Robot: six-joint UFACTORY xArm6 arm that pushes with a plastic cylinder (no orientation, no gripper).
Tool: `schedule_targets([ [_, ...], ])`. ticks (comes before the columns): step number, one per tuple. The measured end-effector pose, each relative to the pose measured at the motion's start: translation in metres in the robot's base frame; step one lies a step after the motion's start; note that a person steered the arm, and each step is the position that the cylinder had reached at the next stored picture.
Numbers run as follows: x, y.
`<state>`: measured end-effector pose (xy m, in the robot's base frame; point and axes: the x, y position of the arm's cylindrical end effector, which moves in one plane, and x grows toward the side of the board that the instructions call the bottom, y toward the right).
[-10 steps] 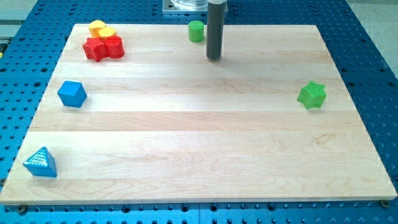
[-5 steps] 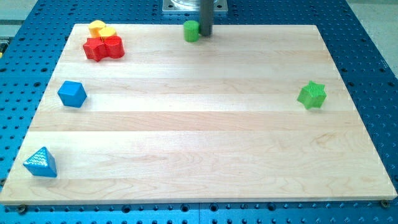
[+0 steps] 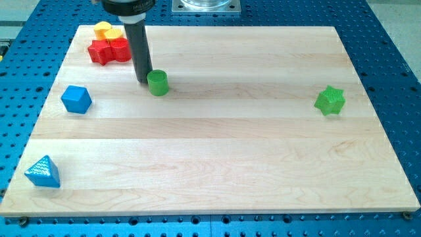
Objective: Move the green circle to the right of the blue cube
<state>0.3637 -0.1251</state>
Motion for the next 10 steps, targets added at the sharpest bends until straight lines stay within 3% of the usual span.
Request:
schedule_targets([
  [1,-0.002,0.062],
  [5,0.106,0.122],
  [7,0.081,0.003],
  [8,0.071,-0.028],
  [9,0.032,0.007],
  [10,0.025,-0.032],
])
